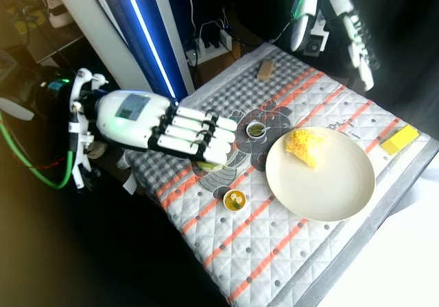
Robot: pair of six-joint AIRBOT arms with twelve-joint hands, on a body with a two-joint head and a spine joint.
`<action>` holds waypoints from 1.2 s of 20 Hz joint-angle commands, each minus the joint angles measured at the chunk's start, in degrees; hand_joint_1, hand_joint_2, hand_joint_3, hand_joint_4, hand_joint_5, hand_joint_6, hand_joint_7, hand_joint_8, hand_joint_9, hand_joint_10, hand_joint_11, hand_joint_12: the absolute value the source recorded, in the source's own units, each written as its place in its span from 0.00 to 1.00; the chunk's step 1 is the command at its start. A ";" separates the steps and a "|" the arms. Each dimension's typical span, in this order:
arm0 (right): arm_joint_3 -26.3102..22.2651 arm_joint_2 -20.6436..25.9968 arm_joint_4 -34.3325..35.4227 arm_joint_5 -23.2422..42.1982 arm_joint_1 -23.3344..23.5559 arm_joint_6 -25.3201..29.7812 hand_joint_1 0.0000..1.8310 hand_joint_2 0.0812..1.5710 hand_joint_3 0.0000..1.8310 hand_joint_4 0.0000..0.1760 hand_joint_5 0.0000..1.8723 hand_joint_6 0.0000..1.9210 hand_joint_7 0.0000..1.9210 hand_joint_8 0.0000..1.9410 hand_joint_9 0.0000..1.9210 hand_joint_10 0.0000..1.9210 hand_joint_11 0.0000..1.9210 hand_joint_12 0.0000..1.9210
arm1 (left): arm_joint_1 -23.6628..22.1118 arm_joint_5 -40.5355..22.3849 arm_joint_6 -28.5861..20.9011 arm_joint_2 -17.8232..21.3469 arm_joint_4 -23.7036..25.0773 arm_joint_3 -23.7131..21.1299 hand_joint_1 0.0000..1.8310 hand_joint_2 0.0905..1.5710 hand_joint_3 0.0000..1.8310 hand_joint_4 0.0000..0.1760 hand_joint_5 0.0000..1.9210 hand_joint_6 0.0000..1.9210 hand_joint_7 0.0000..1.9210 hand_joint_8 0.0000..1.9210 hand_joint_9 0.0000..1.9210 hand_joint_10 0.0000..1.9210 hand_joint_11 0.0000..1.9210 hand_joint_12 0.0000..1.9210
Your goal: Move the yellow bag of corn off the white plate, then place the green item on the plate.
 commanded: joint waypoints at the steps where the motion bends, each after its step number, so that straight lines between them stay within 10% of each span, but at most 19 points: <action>1: 0.02 0.15 -0.24 6.20 0.84 -0.39 0.25 0.76 0.01 0.00 0.00 0.00 0.00 0.00 0.00 0.00 0.00 0.00 | -1.23 -6.16 -0.24 -0.30 0.45 0.38 0.23 0.78 0.00 0.00 0.00 0.00 0.00 0.00 0.00 0.00 0.00 0.02; 11: 0.05 -0.25 -0.11 5.62 0.84 -0.95 0.21 0.76 0.00 0.00 0.00 0.00 0.00 0.00 0.00 0.00 0.00 0.00 | -10.90 13.37 3.57 -10.89 6.82 9.00 0.37 0.73 0.00 0.33 0.01 0.00 0.00 0.00 0.00 0.00 0.01 0.01; 16: 0.25 -0.49 -0.07 5.61 0.85 -0.95 0.23 0.78 0.01 0.00 0.00 0.00 0.00 0.00 0.00 0.00 0.00 0.00 | -13.49 24.27 10.25 -18.04 6.83 15.28 0.41 0.68 0.00 0.72 0.04 0.00 0.02 0.00 0.02 0.00 0.00 0.46; 18: 0.30 -0.58 -0.05 5.61 0.85 -0.95 0.24 0.78 0.00 0.00 0.00 0.00 0.00 0.00 0.00 0.00 0.00 0.00 | -13.82 27.06 13.54 -19.99 6.83 16.50 0.40 0.67 0.00 0.79 0.04 0.01 0.02 0.00 0.02 0.00 0.00 0.46; 20: 0.37 -0.77 0.02 5.61 0.84 -0.95 0.24 0.79 0.01 0.00 0.00 0.00 0.00 0.00 0.00 0.00 0.00 0.00 | -13.86 29.24 14.90 -22.19 6.83 18.28 0.42 0.65 0.00 0.69 0.13 0.03 0.11 0.02 0.12 0.05 0.00 0.66; 21: 0.37 -0.79 0.04 5.61 0.82 -0.95 0.24 0.79 0.01 0.00 0.00 0.00 0.00 0.00 0.00 0.00 0.00 0.00 | -13.85 29.80 15.29 -22.86 6.83 18.85 0.45 0.63 0.00 0.57 0.20 0.03 0.18 0.04 0.11 0.31 0.00 0.84; 22: 0.37 -0.80 0.07 5.61 0.76 -0.95 0.24 0.80 0.01 0.00 0.00 0.00 0.00 0.00 0.00 0.00 0.00 0.00 | -13.80 30.55 15.71 -23.82 6.83 19.76 0.48 0.61 0.00 0.49 0.26 0.12 0.18 0.29 0.10 0.65 0.09 0.97; 24: 0.38 -0.80 0.13 5.61 0.69 -0.94 0.23 0.81 0.01 0.00 0.00 0.00 0.00 0.00 0.00 0.00 0.00 0.00 | -13.70 30.62 15.71 -24.63 6.39 20.82 0.58 0.62 0.00 0.00 0.24 0.59 0.14 0.72 0.17 0.93 0.23 1.00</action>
